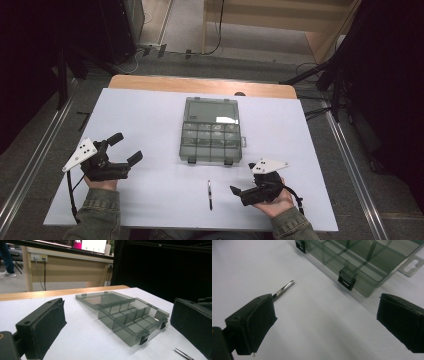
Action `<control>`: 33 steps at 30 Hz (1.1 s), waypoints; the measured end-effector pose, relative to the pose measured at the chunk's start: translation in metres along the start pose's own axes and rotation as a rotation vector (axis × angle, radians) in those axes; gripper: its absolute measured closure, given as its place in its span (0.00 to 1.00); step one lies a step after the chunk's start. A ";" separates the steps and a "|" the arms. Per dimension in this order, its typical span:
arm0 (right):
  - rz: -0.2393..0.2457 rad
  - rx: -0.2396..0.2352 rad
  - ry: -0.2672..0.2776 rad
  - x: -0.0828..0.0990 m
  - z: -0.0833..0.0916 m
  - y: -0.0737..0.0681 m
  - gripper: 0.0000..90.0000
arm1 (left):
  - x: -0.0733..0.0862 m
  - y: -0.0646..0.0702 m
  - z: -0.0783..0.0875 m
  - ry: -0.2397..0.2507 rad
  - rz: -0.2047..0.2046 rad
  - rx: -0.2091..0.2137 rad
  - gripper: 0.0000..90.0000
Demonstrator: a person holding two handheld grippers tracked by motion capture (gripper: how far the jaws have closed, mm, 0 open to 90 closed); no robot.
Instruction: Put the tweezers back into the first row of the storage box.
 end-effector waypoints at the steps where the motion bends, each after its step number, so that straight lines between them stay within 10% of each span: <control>1: 0.006 -0.008 -0.005 0.000 -0.001 -0.001 0.03 | 0.000 0.000 0.000 0.000 0.002 0.002 0.00; 33: 0.015 -0.047 -0.191 -0.009 -0.019 -0.028 0.02 | 0.000 0.001 0.000 0.001 0.007 0.004 0.00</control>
Point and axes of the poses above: each handheld gripper's, and its own axes: z roughly backward along the jaws, x roughly out of its underside, y roughly to its right, the point moved 3 cm from there along -z, roughly forward along the jaws, and after that the axes turned 11 degrees about y, right-handed, at the moved point
